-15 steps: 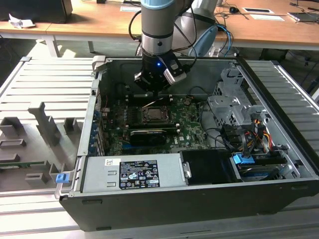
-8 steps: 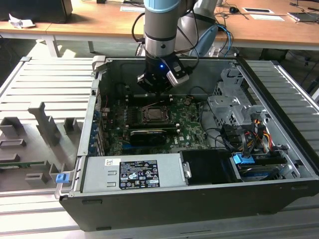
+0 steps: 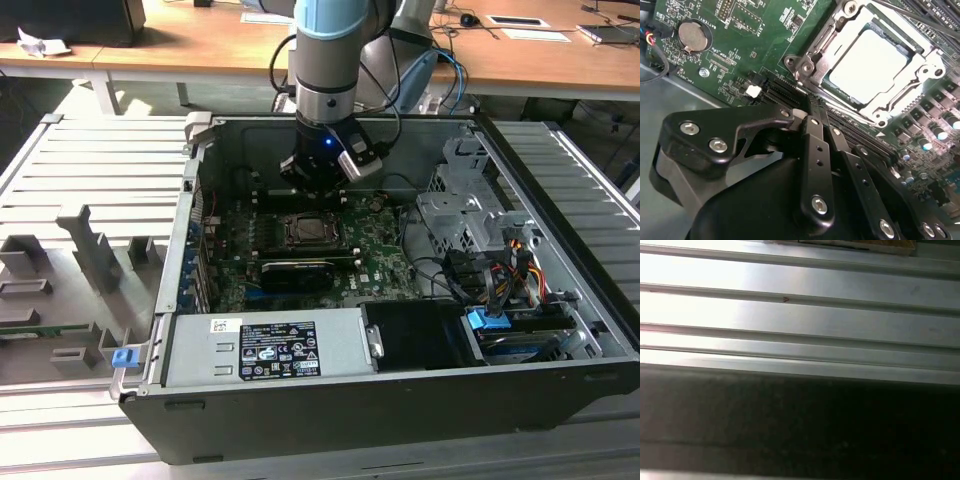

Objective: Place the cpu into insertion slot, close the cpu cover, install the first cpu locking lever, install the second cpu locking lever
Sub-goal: 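Install the first cpu locking lever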

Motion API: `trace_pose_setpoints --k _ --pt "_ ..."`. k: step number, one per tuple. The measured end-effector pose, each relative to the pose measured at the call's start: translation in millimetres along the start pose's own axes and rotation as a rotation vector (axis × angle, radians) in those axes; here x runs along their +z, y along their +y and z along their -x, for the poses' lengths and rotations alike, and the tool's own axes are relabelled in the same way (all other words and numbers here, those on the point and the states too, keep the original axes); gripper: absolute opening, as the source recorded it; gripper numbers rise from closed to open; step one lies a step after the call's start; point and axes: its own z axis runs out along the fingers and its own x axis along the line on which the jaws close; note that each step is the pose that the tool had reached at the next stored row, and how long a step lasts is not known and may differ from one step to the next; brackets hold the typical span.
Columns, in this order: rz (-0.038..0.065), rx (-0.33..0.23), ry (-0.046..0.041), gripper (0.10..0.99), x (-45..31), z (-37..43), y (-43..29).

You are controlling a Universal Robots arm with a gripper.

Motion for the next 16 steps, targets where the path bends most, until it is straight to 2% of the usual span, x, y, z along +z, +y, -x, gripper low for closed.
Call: trace_pose_setpoints --k 7,16 --pt "0.0 0.0 0.0003 0.106 2.8 1.1 -0.3" --pt "0.0 0.0 0.0002 0.106 1.4 1.2 -0.3"
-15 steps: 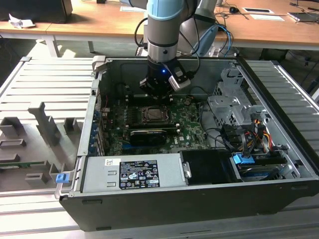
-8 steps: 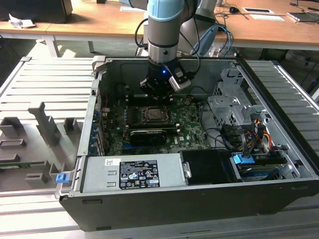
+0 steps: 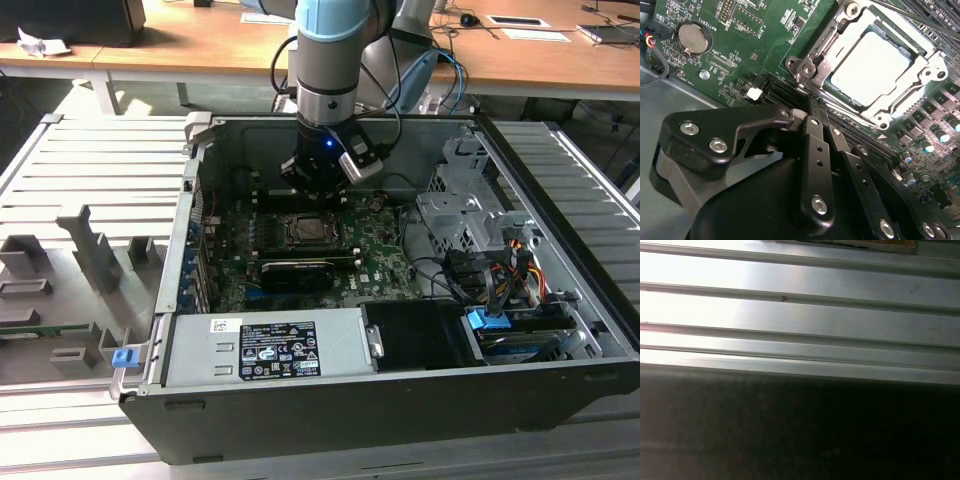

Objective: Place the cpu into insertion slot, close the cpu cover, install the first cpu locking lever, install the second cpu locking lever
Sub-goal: 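Install the first cpu locking lever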

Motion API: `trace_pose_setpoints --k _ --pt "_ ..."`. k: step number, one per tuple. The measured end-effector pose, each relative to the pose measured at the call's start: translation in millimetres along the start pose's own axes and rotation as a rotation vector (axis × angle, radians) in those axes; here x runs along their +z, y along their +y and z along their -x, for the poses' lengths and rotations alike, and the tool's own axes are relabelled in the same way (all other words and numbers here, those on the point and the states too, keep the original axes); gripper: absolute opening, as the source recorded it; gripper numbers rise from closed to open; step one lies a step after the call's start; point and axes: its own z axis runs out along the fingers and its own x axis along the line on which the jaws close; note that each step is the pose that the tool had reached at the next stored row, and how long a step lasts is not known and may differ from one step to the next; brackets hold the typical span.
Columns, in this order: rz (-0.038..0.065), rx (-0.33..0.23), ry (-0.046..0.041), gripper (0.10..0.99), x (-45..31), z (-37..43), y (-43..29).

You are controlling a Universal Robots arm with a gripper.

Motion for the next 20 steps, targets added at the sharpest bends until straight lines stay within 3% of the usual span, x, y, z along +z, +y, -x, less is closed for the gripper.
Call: trace_pose_setpoints --k 20 --pt "-0.004 0.004 0.0038 0.106 1.1 0.8 -1.7"
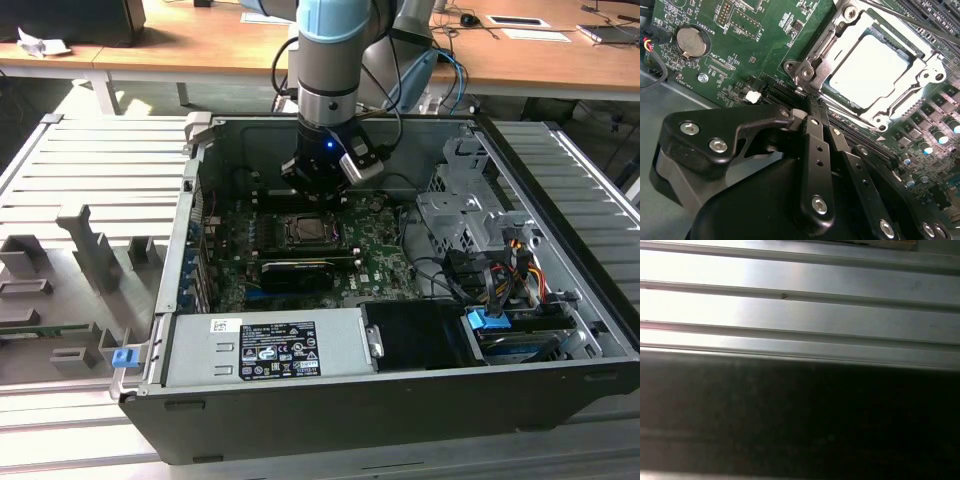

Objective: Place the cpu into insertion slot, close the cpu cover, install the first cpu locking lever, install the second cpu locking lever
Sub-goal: 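Install the first cpu locking lever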

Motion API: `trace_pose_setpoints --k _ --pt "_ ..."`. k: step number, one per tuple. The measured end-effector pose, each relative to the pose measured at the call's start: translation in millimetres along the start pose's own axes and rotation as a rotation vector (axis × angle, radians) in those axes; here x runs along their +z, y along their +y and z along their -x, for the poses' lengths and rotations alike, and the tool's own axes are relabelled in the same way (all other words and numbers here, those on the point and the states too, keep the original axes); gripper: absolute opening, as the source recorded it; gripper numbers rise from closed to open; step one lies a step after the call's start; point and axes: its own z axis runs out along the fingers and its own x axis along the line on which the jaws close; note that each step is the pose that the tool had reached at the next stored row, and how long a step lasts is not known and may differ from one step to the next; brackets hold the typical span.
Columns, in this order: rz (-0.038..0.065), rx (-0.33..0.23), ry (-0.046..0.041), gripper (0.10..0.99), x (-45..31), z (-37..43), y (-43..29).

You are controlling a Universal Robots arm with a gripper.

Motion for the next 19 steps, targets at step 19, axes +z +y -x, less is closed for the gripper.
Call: trace_pose_setpoints --k 19 --pt "-0.017 0.008 0.0056 0.106 1.2 0.9 -1.6"
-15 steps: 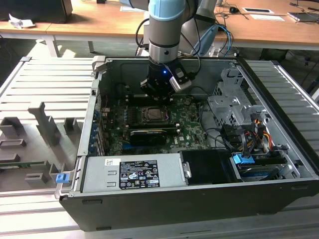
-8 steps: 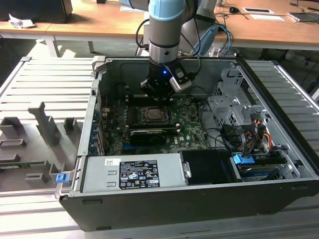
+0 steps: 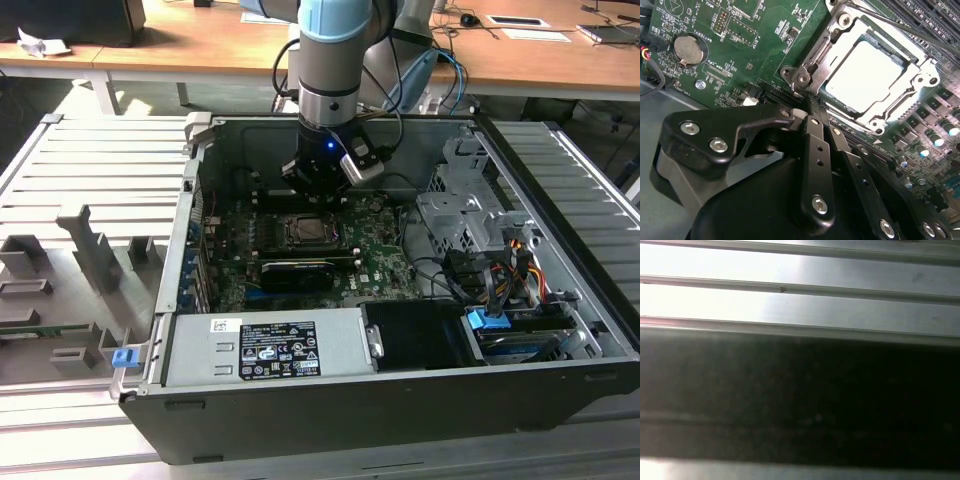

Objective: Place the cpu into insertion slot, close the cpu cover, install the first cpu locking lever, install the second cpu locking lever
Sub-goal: 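Install the first cpu locking lever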

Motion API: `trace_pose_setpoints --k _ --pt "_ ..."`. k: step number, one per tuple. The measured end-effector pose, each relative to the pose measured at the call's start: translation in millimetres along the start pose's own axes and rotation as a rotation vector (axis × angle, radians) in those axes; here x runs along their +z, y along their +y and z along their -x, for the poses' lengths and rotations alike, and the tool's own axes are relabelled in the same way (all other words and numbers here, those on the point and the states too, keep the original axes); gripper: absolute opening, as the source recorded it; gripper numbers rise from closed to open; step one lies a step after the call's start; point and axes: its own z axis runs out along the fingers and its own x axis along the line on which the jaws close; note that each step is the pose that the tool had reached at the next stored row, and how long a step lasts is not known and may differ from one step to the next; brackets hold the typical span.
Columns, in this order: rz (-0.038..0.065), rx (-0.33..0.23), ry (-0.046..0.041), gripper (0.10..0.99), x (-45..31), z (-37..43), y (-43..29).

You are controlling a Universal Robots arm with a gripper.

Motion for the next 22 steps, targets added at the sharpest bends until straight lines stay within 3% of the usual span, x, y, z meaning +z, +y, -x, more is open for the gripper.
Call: trace_pose_setpoints --k 8,14,22 --pt "-0.002 0.002 0.0006 0.106 -0.1 0.2 0.0" --pt "-0.002 0.002 0.0007 0.106 -6.5 0.6 0.3" --pt "-0.018 0.002 0.002 0.106 -0.8 0.4 -0.2"
